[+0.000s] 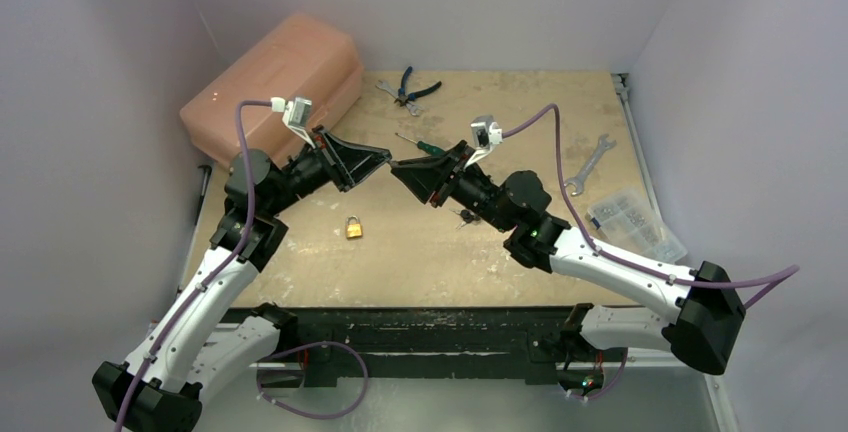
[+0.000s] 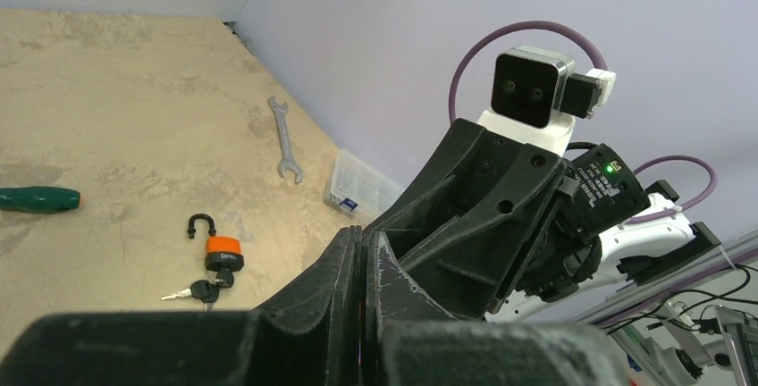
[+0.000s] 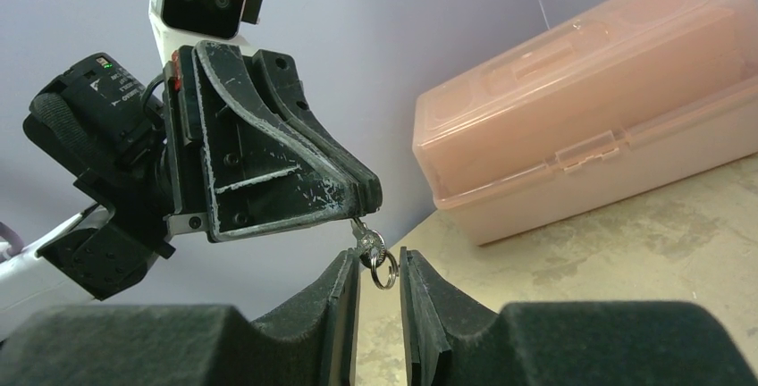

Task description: Unlock with the key

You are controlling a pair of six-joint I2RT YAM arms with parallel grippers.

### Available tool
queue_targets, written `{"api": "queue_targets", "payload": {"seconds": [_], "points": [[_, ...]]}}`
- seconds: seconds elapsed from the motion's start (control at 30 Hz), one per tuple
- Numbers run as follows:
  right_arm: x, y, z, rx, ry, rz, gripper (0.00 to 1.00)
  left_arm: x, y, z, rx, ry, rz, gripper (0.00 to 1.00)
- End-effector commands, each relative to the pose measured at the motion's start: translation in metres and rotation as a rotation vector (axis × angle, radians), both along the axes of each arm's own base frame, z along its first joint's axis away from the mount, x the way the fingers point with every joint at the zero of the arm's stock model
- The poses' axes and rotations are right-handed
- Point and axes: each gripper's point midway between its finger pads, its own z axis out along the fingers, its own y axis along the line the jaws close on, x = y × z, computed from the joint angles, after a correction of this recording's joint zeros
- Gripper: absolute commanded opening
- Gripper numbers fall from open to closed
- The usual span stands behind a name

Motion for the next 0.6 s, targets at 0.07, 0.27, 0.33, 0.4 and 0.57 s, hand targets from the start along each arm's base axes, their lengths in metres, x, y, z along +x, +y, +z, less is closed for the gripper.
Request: {"api": "queue_targets", "payload": {"seconds": [0.07,0.27,0.33,0.4,0.57], "points": [[-0.0026,-0.0012,0.0344,0.072,-0.056,0.009,0.27,-0.0136,0.0003,0.029,-0.049,-0.095,-0.038,0.0],[-0.0038,-0.0006,0.0357,0.076,-0.057,0.015,0.26,-0.0157,-0.0001,0.0306,-0.055,-0.102,-0.047,0.0],[-0.0034,-0.0002,0.0352,0.075,-0.056,0.016,0.26,-0.0159,-0.0002,0.0308,-0.054,-0.103,-0.048,0.0],[-0.0038,-0.0002,0.0367,0.077,-0.06,0.018,0.26,-0.0161,-0.0004,0.0301,-0.054,-0.103,-0.05,0.0],[-0.0039,0.0005,0.0369,0.076,-0.058,0.021,0.26,-0.0166,-0.0006,0.0292,-0.053,-0.104,-0.053,0.0]]}}
